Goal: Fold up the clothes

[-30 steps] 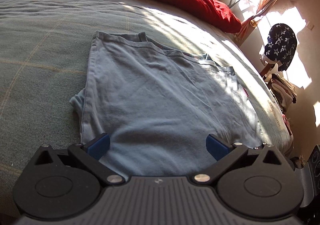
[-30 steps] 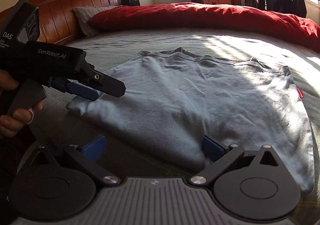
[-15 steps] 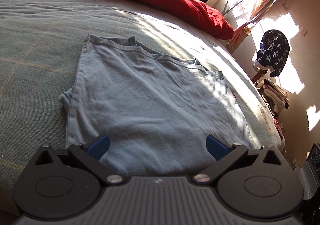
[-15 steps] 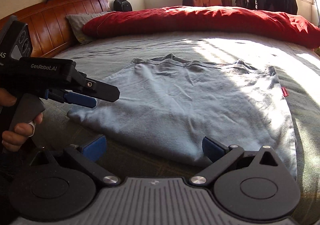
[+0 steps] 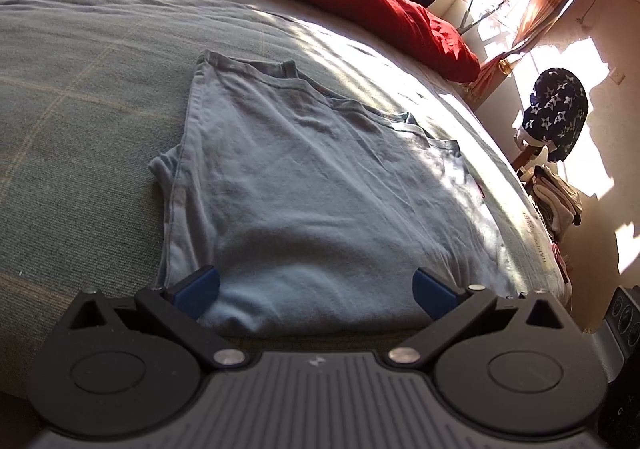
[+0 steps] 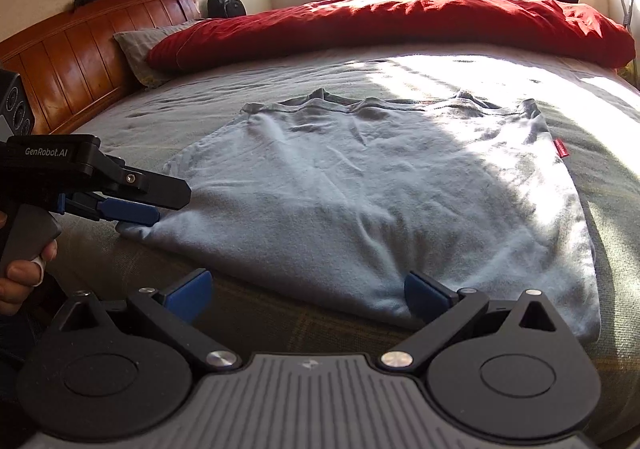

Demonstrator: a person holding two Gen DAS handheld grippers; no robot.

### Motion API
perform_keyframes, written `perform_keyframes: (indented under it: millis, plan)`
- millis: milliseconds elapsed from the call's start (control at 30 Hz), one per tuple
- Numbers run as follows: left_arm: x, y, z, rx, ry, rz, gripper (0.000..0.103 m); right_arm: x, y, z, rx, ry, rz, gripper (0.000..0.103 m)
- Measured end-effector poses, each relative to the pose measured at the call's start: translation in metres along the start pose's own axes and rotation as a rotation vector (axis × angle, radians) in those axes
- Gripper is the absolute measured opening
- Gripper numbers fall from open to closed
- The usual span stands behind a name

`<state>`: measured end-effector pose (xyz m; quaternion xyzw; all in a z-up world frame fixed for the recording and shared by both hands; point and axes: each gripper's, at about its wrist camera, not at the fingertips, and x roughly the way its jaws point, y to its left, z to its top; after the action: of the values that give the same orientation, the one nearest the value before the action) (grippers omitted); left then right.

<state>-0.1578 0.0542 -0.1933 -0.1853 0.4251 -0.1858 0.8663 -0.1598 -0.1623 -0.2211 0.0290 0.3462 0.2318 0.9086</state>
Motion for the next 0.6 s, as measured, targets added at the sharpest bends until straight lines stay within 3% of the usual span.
perform_keyframes:
  millis: [300, 467, 600]
  plan:
    - [-0.008, 0.014, 0.03, -0.038, -0.115, -0.054, 0.102, 0.004, 0.006, -0.002, -0.038, 0.004, -0.032, 0.103]
    - [0.011, 0.03, 0.038, -0.087, -0.1, 0.06, 0.102, 0.005, 0.008, -0.003, -0.036, 0.004, -0.051, 0.103]
    - [0.001, 0.046, 0.035, -0.143, -0.133, -0.011, 0.102, 0.006, 0.008, -0.001, -0.032, 0.009, -0.054, 0.103]
